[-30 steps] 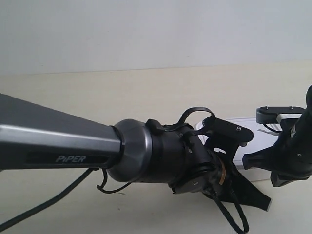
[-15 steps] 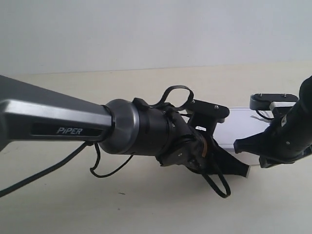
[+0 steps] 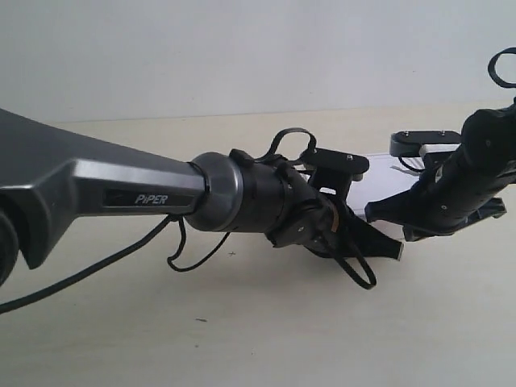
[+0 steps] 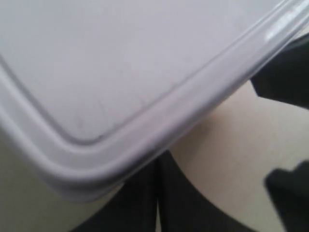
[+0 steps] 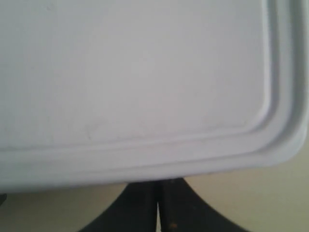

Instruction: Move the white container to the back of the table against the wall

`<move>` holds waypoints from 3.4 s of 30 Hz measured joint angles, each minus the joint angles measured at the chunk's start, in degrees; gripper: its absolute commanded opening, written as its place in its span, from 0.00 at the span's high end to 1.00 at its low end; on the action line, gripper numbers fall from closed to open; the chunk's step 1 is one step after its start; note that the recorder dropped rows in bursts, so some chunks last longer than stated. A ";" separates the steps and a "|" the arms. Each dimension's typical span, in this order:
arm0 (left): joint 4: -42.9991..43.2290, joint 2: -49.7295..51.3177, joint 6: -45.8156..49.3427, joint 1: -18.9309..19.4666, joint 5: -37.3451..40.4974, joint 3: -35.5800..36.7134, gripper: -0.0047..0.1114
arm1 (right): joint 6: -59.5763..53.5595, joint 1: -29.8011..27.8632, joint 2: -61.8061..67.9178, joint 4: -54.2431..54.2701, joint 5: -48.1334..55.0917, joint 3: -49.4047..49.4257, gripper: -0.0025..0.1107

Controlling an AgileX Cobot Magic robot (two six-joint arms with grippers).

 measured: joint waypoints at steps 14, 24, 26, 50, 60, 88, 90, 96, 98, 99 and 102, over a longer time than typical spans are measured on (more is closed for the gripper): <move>3.23 8.90 2.69 5.78 6.52 -16.36 0.96 | -2.55 0.00 9.35 -0.23 -0.23 -14.86 0.98; 6.54 13.75 4.36 8.73 9.24 -27.23 0.96 | -3.03 -0.34 18.31 -0.35 -0.41 -27.20 0.98; 7.43 14.45 4.76 8.88 9.10 -28.36 0.96 | -3.12 -0.34 19.38 -0.35 -0.04 -28.83 0.98; 8.50 20.85 12.65 11.59 12.46 -39.35 0.96 | -3.27 -0.47 28.98 -0.60 -2.32 -42.76 0.98; 8.50 20.58 16.34 11.59 16.48 -39.35 0.96 | -3.27 -0.47 31.59 -0.27 -2.58 -47.95 0.98; 9.36 19.46 17.89 11.59 17.82 -39.35 0.96 | -6.29 0.69 36.39 5.05 -12.91 -49.86 0.98; 9.36 19.46 17.89 11.59 17.82 -39.35 0.96 | -6.29 1.07 36.55 5.19 -13.58 -49.86 0.98; 9.49 19.46 17.89 11.59 17.82 -39.35 0.96 | -6.29 1.44 36.97 5.19 -14.57 -49.86 0.98; 9.49 19.46 17.89 11.59 17.82 -39.35 0.96 | -6.29 1.44 36.97 5.19 -14.57 -49.86 0.98; 9.49 19.46 17.89 11.59 17.82 -39.35 0.96 | -6.29 1.44 36.97 5.19 -14.57 -49.86 0.98; 9.49 19.46 17.89 11.59 17.82 -39.35 0.96 | -6.29 1.44 36.97 5.19 -14.19 -49.86 0.98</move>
